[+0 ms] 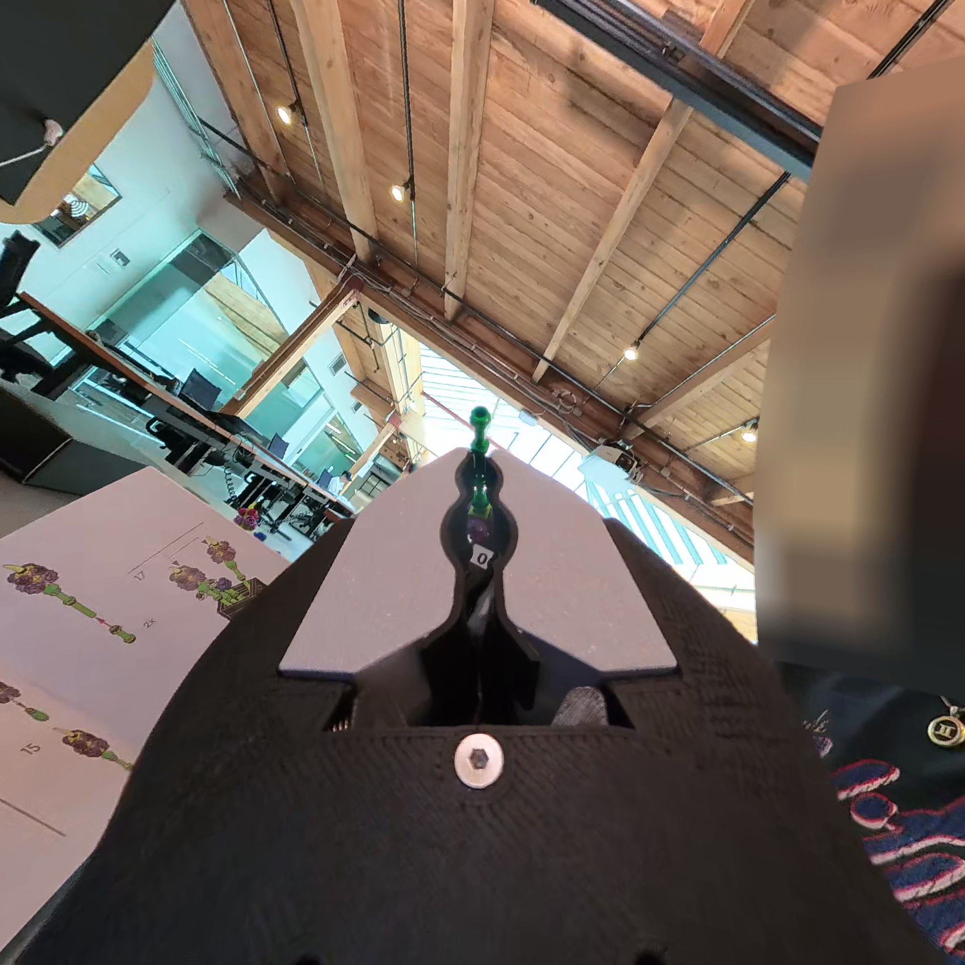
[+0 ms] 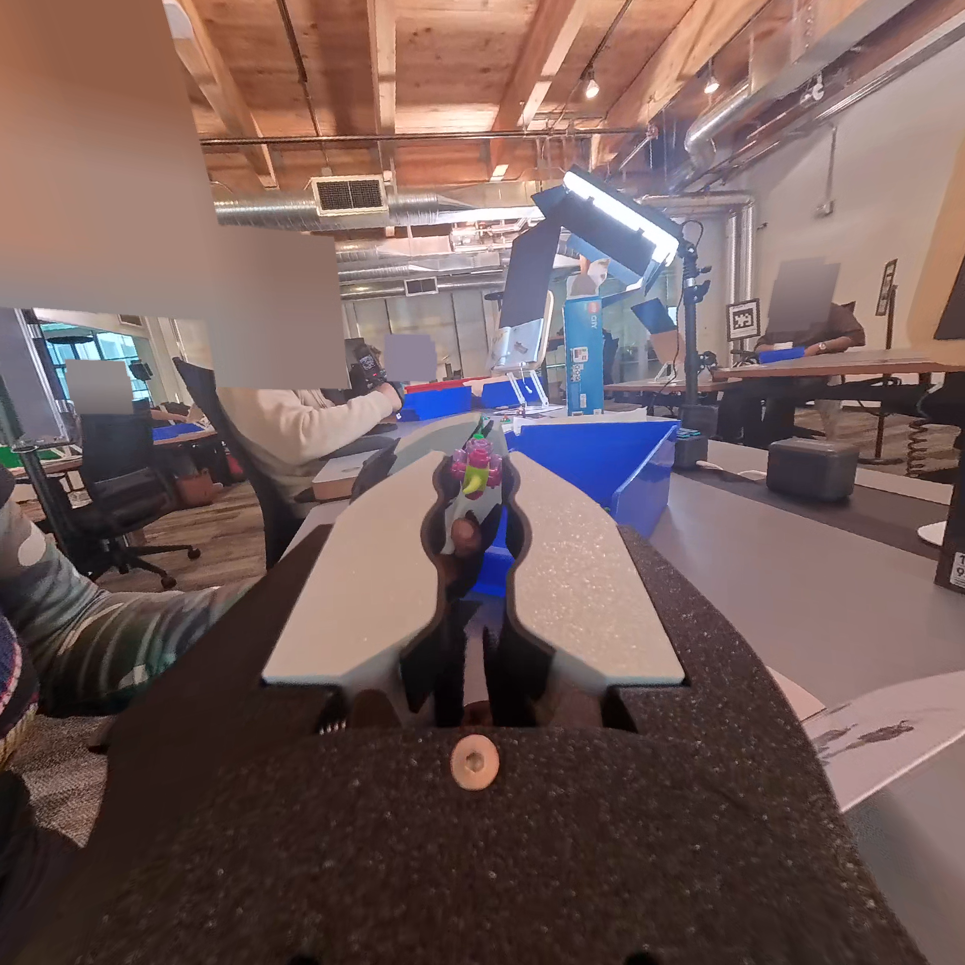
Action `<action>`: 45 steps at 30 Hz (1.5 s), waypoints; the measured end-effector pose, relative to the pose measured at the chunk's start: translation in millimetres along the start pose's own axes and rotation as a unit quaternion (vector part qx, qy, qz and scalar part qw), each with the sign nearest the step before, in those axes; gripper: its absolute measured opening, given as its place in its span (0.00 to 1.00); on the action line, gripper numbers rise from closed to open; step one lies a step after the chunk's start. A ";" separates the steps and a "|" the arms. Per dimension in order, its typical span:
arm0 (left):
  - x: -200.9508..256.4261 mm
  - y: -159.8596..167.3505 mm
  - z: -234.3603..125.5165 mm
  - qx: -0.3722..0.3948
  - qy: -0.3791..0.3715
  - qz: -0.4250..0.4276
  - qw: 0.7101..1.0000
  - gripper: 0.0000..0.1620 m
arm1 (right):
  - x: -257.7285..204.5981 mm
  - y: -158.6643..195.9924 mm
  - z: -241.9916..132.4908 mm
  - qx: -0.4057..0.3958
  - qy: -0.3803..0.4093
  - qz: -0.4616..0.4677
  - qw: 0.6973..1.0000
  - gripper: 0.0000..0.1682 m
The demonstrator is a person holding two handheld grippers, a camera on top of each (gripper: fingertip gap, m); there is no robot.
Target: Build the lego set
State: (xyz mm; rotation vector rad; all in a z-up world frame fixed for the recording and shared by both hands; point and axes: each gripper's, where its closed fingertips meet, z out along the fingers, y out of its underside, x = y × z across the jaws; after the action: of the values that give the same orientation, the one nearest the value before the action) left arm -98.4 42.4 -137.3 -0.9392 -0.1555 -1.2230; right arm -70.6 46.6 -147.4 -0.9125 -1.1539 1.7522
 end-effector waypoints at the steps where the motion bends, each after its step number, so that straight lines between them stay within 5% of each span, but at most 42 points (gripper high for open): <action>1: 0.9 1.4 0.3 -0.007 0.000 0.006 1.000 0.01 | -0.4 -1.2 -1.0 0.001 -0.003 0.000 1.000 0.11; 9: 9.2 -2.3 -0.7 0.002 0.018 0.020 1.000 0.01 | -3.2 4.4 0.8 -0.014 -0.019 0.014 1.000 0.21; 14: 9.6 12.9 3.7 -0.047 0.009 0.039 0.998 0.02 | -7.2 -0.1 -0.7 -0.002 -0.028 0.000 1.000 0.12; 18: 4.6 13.6 2.7 -0.076 -0.029 0.095 0.992 0.19 | -0.1 -8.3 -11.4 -0.026 -0.037 0.005 0.999 0.12; 20: -0.1 10.8 0.0 -0.099 -0.072 0.191 0.974 0.27 | 13.6 -2.6 -23.2 -0.086 -0.023 0.015 0.996 0.12; 22: -10.2 14.1 -4.5 -0.157 -0.136 0.364 0.908 0.30 | 30.6 10.0 -37.0 -0.154 0.009 0.018 0.988 0.12; 26: -33.5 43.5 -10.2 -0.287 -0.186 0.657 0.672 0.24 | 35.2 29.7 -49.0 -0.231 0.010 0.041 0.972 0.12; 29: -55.4 72.0 -17.6 -0.377 -0.189 0.678 0.602 0.20 | 24.4 33.4 -46.5 -0.245 -0.017 0.038 0.969 0.12; 32: -63.4 65.8 -21.6 -0.383 -0.214 0.704 0.559 0.09 | 19.3 37.9 -46.0 -0.260 -0.030 0.029 0.965 0.12; 36: -61.9 67.1 -22.2 -0.381 -0.218 0.675 0.593 0.03 | 14.2 22.5 -38.6 -0.198 -0.046 0.026 0.979 0.12; 41: -50.0 59.6 -13.1 -0.311 -0.231 0.527 0.757 0.03 | 22.2 -24.9 -35.0 -0.002 -0.034 0.097 0.995 0.22; 45: -47.4 60.6 -9.5 -0.291 -0.223 0.455 0.811 0.03 | 20.8 -16.2 -29.1 0.006 -0.042 0.134 0.990 0.21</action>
State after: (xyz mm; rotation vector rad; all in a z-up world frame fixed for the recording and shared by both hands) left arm -68.5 72.3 -202.3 -1.5801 0.3080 -0.1086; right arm -49.0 79.2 -143.9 -1.0344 -1.1129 2.0279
